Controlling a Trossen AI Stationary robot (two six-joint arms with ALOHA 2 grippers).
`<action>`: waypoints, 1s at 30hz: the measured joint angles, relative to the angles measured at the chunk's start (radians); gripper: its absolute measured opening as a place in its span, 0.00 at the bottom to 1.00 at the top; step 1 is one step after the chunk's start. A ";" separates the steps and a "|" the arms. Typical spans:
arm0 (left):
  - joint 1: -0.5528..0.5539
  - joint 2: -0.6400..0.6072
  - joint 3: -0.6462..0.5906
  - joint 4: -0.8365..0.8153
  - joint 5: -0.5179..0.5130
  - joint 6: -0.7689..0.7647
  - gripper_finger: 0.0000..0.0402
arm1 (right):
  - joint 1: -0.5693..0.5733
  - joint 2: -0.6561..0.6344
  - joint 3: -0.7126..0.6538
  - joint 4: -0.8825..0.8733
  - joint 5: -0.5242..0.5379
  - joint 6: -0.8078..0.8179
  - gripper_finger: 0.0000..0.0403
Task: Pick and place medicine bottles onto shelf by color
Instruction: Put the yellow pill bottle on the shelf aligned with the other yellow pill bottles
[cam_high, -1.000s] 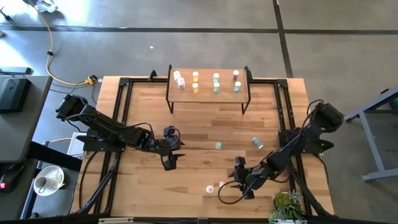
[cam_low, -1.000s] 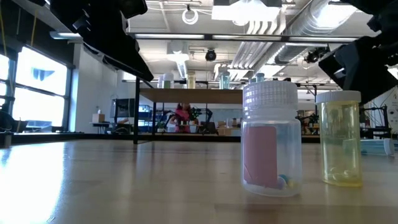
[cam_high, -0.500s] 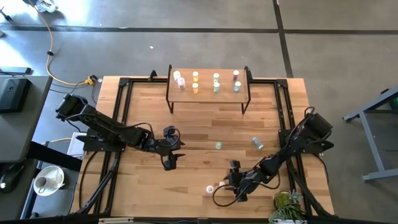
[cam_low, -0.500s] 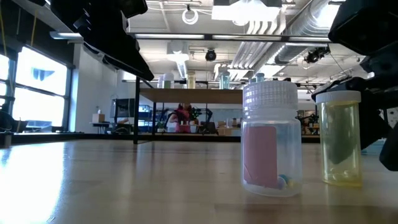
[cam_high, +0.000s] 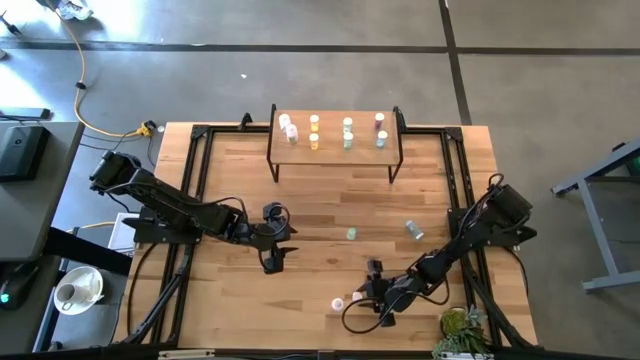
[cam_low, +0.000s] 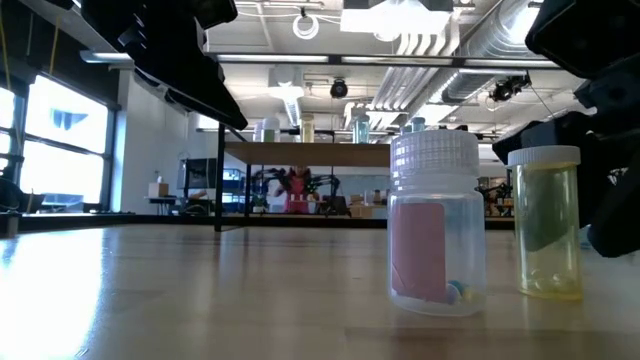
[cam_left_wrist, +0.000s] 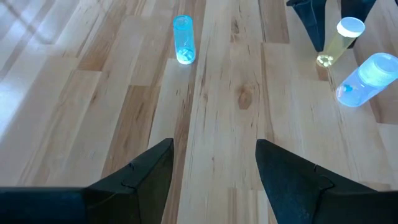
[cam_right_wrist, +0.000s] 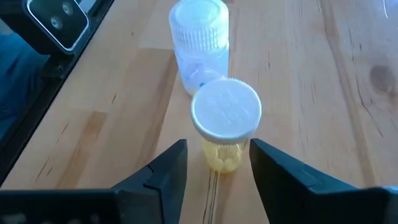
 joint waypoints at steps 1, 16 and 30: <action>0.000 0.000 0.000 0.000 0.000 0.000 0.54 | 0.000 0.000 0.000 -0.002 0.000 0.000 0.40; 0.000 0.000 0.000 0.000 0.000 0.000 0.54 | -0.004 0.000 0.000 0.021 0.005 0.007 0.38; 0.000 0.000 0.000 0.000 0.000 0.000 0.54 | -0.017 -0.001 0.000 0.020 0.010 0.000 0.26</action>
